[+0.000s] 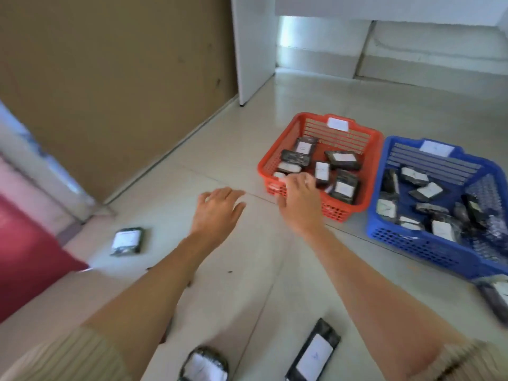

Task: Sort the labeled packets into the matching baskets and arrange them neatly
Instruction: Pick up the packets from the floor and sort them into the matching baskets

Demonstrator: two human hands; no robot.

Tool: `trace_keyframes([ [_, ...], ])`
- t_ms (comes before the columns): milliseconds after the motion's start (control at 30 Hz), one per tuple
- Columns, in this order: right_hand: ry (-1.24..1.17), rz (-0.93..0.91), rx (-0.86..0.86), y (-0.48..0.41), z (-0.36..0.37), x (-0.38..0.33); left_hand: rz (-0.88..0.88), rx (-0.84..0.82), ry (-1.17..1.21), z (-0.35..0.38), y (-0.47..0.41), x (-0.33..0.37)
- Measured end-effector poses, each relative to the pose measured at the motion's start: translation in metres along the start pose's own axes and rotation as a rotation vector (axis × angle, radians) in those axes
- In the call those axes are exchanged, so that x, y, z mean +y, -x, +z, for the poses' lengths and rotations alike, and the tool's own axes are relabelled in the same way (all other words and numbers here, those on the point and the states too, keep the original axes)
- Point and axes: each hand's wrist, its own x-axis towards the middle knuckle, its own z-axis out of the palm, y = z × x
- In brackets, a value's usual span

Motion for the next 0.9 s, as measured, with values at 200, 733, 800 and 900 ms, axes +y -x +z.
trace_keyframes([
  [200, -0.132, -0.289, -0.558, 0.041, 0.056, -0.104, -0.412, -0.291, -0.184, -0.013, 0.079, -0.134],
  [733, -0.277, -0.104, -0.818, 0.064, 0.105, -0.166, -0.637, 0.01, 0.056, -0.042, 0.105, -0.179],
  [800, -0.428, 0.082, -0.766, 0.06, 0.095, -0.154, -0.589, 0.089, 0.078, -0.051, 0.103, -0.165],
  [900, -0.596, 0.307, -0.479, 0.041, 0.069, -0.122, -0.515, 0.171, 0.062, -0.054, 0.087, -0.135],
])
